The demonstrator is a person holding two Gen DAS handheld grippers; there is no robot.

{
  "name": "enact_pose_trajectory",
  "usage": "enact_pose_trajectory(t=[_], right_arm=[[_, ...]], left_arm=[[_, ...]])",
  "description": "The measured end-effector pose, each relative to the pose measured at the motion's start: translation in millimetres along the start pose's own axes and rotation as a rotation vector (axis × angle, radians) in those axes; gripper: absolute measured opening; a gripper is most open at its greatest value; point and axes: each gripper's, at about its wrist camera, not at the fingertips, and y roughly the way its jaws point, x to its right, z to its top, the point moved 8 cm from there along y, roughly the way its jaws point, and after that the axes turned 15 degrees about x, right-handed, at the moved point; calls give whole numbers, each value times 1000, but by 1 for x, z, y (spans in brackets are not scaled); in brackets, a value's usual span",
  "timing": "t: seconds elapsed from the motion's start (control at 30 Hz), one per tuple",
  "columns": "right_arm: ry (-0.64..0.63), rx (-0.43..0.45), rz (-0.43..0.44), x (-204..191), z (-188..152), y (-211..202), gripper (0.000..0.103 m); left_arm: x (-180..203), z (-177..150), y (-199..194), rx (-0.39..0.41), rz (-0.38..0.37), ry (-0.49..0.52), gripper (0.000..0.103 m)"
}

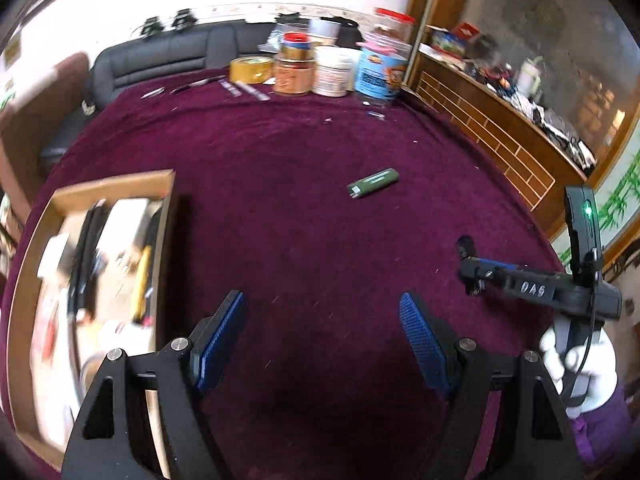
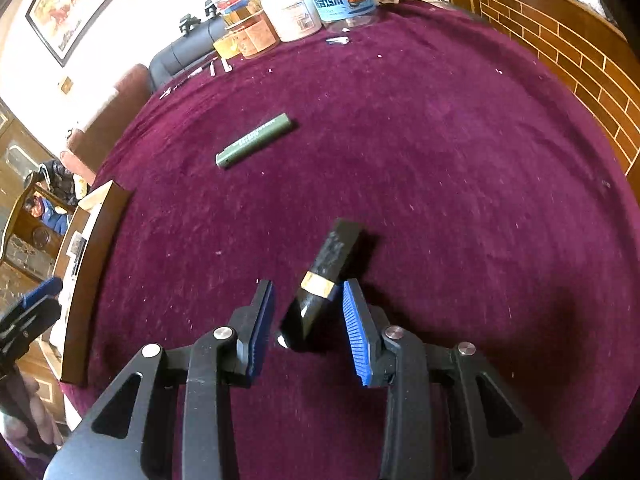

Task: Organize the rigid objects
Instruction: 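Move both grippers back over the remaining objects on the table, then grasp the green battery with the left gripper while the right gripper grasps the black tube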

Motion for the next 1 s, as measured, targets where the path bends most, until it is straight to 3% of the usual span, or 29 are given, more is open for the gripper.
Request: enact_pose_trajectory(t=[0.03,0.1,0.13,0.33,0.53,0.63,0.73,0.83,0.9,1.0], right_arm=[[-27,3,-23,0,0,2,32],[-113,1,-78,0,1,5,18],[-140,-2,-102,1,1,5,16],[-139,34,-150,34,8,-5,15],[7,70,1,56,11,-13,16],[25,69,22,56,12,-11,16],[24,70,36,54,11,-13,18],[36,70,46,55,12,-12,18],[38,71,48,55,11,-12,18],[39,71,51,56,12,-12,18]], left_arm=[[7,6,5,1,-11,11,73],[19,18,16,9,-29,38,73],[24,24,24,9,-25,55,73],[57,37,89,-22,-37,240,73],[74,38,162,-86,-49,329,73],[73,34,195,-137,-31,343,74],[72,38,207,-157,-53,265,75],[68,35,201,-158,-56,223,50],[65,31,189,-147,-46,250,23],[62,17,168,-160,-73,222,17]])
